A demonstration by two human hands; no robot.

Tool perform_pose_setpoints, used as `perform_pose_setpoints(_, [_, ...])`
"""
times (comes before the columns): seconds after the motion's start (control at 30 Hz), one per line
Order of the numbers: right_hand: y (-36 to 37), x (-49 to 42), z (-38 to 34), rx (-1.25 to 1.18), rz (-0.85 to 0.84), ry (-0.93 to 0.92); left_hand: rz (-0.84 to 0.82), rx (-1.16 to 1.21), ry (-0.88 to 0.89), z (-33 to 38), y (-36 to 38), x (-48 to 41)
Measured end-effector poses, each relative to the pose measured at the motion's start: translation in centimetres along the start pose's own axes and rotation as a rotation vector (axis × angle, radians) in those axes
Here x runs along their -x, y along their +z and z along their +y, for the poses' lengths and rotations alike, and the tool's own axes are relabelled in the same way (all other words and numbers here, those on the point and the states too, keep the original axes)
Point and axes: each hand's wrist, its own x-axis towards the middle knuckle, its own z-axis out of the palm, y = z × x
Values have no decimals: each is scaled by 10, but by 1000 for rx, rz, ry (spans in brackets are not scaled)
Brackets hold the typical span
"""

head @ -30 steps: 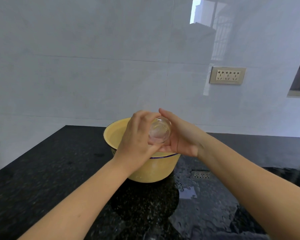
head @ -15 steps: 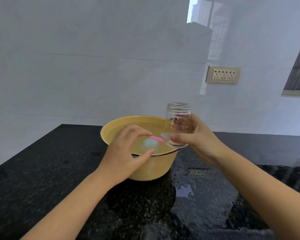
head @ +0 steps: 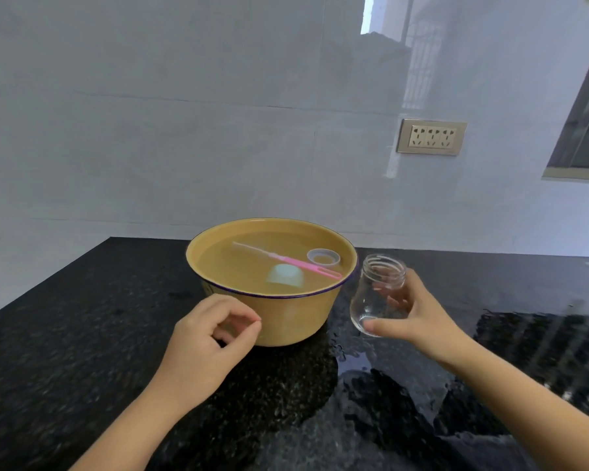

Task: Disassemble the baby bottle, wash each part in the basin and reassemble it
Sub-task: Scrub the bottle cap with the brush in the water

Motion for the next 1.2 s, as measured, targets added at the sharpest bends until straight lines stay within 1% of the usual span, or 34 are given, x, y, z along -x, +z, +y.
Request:
perform_pose_setpoints(0.1, [6, 3, 21, 9, 4, 58, -23, -30, -67, -5, 4, 4])
perform_pose_setpoints(0.3, [10, 6, 45, 10, 22, 105, -14, -14, -156, -13, 7, 5])
perform_pose_setpoints(0.5, [9, 3, 47, -13, 9, 118, -1, -13, -166, -12, 8, 3])
perform_pose_setpoints(0.6, [5, 1, 32, -63, 84, 116, 11, -4, -138, -7, 5, 1])
perform_pose_setpoints(0.67, [4, -1, 16, 33, 166, 56, 23, -8, -109, -2, 2, -1])
perform_pose_setpoints(0.73, [4, -2, -1, 177, 232, -63, 43, -5, -82, 3, -2, -5])
perform_pose_setpoints(0.8, [8, -7, -20, 305, 252, -200, 64, -12, -50, 8, -5, -11])
perform_pose_setpoints(0.87, [13, -17, -39, 412, 224, -293, 73, -19, -17, 14, -8, -21])
perform_pose_setpoints(0.93, [21, -32, -54, 521, 164, -334, 80, -28, 14, 21, -9, -33])
perform_pose_setpoints(1.07, [38, -72, -67, 716, -25, -282, 91, -31, 42, 29, -13, -61])
perform_pose_setpoints(1.13, [47, -89, -71, 798, -141, -244, 24, -79, 22, 31, -14, -75])
perform_pose_setpoints(1.2, [56, -103, -75, 886, -232, -208, -91, -161, -1, 30, -15, -88])
